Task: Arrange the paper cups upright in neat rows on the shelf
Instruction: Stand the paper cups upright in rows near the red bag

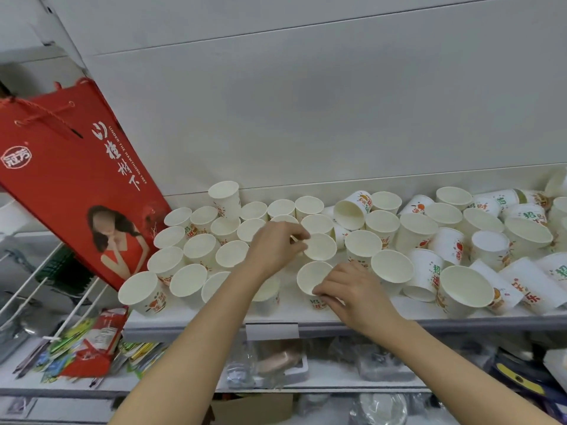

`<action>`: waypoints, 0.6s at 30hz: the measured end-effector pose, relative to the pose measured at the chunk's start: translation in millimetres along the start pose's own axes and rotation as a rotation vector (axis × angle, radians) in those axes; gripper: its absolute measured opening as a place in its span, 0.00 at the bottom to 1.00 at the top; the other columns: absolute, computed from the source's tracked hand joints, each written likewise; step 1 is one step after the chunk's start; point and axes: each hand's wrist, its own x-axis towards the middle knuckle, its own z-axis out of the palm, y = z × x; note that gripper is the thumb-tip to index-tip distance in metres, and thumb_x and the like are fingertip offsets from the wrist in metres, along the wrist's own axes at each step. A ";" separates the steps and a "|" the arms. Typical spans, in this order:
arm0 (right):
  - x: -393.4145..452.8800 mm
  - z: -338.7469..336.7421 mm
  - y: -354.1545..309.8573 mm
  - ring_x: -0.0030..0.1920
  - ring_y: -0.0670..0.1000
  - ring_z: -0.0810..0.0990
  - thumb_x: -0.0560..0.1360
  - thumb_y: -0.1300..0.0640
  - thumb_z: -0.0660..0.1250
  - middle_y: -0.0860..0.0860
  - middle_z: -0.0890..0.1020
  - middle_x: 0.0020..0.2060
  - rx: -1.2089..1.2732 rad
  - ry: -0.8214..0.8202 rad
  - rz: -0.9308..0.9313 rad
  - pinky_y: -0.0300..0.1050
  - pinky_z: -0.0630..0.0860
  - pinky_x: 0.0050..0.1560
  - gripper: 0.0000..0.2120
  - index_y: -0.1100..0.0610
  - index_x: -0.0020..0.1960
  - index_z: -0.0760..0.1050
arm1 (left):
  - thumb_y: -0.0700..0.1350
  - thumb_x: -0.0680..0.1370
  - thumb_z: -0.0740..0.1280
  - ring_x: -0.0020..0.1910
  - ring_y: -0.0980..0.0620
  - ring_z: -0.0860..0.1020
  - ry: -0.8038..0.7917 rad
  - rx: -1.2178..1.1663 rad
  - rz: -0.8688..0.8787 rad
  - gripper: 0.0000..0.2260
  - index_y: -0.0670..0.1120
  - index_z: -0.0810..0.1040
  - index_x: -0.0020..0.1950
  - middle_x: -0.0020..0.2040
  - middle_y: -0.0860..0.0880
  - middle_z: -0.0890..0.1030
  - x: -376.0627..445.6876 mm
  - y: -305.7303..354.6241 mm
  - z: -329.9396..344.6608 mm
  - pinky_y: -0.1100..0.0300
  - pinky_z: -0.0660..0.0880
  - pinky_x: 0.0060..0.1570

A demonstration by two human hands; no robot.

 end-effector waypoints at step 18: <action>10.6 7.9 -2.7 0.42 0.52 0.75 0.72 0.57 0.70 0.46 0.80 0.39 -0.059 -0.067 -0.031 0.48 0.70 0.42 0.04 0.51 0.46 0.81 | 0.40 0.73 0.67 0.44 0.43 0.68 0.299 0.536 -0.180 0.06 0.42 0.83 0.46 0.38 0.44 0.75 53.4 -91.4 -81.6 0.55 0.61 0.42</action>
